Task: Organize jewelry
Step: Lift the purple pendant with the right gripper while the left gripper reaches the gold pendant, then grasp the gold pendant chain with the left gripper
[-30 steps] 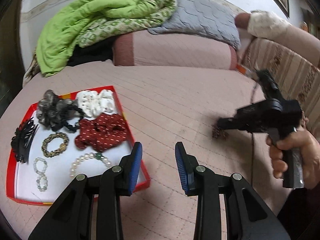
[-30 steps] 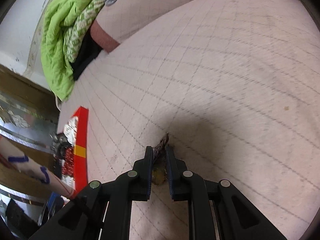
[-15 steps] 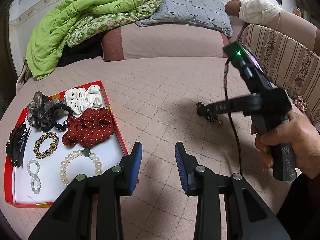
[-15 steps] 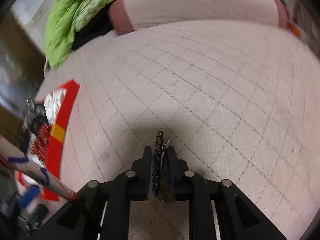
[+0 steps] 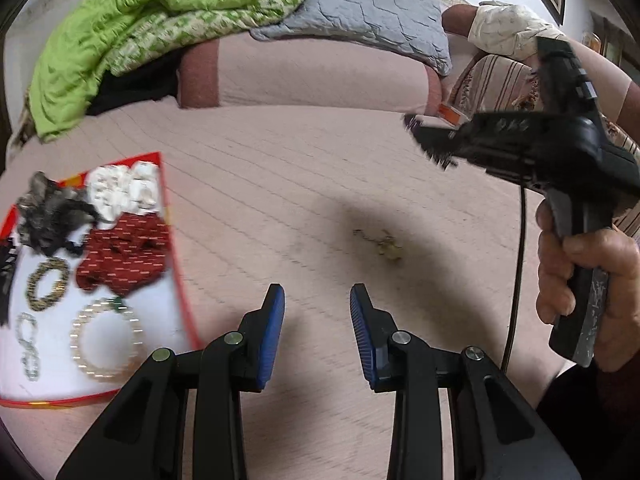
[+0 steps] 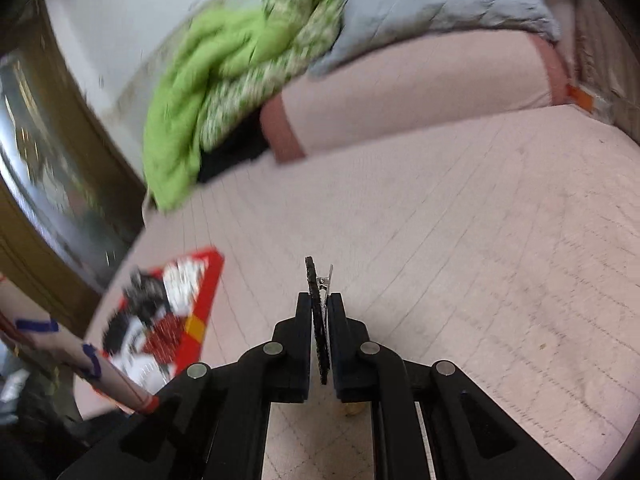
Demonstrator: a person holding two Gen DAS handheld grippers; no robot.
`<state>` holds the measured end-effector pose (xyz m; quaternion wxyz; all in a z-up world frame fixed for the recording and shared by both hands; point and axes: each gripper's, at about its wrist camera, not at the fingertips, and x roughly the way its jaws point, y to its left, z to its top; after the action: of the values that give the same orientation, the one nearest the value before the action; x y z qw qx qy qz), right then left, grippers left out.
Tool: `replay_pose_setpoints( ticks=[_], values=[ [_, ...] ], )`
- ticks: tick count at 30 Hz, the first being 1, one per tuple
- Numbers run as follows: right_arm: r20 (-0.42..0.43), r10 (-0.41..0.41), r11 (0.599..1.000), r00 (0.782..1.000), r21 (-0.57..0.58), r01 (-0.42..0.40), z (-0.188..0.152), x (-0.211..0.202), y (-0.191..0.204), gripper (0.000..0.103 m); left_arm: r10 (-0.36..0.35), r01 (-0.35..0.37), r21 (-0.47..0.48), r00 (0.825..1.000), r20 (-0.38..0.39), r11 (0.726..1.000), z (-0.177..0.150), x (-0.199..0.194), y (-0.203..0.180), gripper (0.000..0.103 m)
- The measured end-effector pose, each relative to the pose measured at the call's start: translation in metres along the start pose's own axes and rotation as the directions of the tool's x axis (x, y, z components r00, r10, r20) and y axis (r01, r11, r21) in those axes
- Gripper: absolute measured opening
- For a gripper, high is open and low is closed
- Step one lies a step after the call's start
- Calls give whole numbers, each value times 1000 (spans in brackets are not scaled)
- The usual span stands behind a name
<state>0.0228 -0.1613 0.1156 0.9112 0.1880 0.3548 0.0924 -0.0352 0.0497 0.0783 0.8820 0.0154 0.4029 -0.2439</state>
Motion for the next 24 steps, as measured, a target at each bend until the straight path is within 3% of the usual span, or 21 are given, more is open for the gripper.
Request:
replay_pose_setpoints(
  ticks=[6, 16, 24],
  values=[
    [46, -11, 995, 999, 101, 7, 9, -22, -30, 9, -91, 91, 5, 994, -64, 996, 17, 37, -41, 33],
    [39, 0, 991, 999, 136, -5, 11, -36, -49, 9, 14, -11, 25, 990, -141, 1000, 28, 103, -68, 20],
    [28, 31, 992, 999, 120, -35, 10, -36, -46, 9, 42, -40, 21, 990, -132, 999, 31, 125, -65, 15]
  ],
)
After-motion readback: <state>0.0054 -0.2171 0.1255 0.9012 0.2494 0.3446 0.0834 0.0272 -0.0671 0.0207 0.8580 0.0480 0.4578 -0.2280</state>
